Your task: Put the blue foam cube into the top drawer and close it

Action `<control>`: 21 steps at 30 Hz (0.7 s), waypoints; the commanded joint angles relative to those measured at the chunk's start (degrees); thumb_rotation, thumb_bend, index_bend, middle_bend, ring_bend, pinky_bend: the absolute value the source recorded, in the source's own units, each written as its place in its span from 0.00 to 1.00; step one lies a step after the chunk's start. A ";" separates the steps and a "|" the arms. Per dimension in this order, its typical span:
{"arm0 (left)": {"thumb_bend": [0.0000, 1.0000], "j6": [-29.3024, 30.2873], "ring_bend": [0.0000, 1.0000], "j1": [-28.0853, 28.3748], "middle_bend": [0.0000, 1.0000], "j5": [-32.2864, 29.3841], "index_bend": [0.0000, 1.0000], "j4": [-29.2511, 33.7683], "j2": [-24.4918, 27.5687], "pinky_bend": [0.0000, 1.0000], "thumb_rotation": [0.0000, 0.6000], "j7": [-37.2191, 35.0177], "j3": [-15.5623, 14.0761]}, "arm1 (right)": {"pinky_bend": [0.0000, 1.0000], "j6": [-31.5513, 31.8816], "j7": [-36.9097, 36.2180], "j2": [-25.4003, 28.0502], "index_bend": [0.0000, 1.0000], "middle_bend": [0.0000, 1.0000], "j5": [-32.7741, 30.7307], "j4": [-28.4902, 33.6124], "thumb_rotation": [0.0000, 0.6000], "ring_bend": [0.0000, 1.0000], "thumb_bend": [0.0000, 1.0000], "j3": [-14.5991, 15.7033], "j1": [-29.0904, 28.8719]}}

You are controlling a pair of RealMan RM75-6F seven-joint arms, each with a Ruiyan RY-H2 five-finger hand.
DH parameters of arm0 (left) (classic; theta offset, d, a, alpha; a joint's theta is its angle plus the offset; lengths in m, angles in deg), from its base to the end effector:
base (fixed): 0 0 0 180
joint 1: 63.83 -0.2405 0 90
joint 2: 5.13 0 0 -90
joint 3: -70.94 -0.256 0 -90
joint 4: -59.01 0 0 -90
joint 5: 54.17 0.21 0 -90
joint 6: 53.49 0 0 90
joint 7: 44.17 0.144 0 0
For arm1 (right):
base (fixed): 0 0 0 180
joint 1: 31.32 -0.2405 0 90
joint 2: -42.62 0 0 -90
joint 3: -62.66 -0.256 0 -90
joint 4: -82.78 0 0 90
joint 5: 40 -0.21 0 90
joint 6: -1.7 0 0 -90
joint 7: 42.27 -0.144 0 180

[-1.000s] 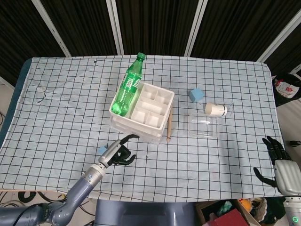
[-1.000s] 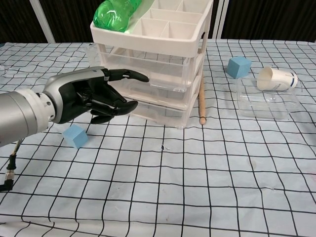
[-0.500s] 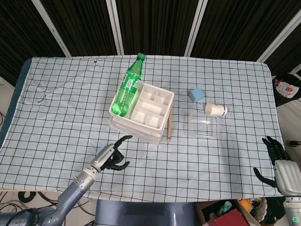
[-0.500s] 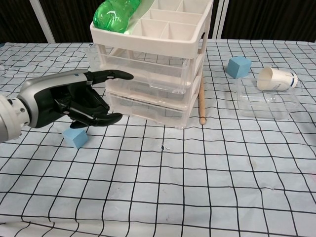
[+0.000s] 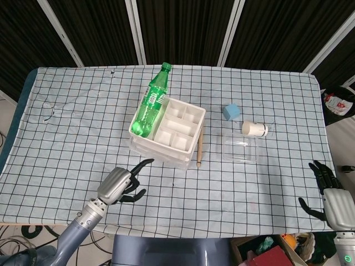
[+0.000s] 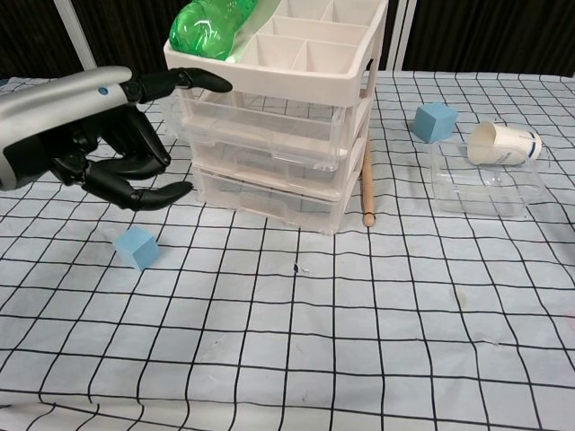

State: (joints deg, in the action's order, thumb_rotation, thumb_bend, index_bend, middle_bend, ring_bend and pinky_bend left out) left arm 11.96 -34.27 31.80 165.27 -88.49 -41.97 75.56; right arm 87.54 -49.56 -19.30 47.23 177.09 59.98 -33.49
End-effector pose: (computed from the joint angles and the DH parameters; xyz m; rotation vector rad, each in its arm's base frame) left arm -0.1141 0.2386 0.0138 -1.8565 -1.2487 -1.4059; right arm -0.3118 -0.1655 0.1682 1.3270 -1.0081 0.9843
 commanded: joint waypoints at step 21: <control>0.38 0.81 0.95 5.15 1.00 -20.54 0.23 0.95 -4.31 0.91 1.00 27.09 8.37 | 0.18 -0.09 -0.10 0.05 0.00 0.00 -0.18 -0.01 1.00 0.00 0.25 -0.07 -0.01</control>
State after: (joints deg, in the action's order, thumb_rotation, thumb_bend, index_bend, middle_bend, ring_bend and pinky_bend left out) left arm 12.97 -29.52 12.21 166.37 -92.59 -15.58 83.70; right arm 87.45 -49.67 -19.25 47.05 177.07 59.91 -33.50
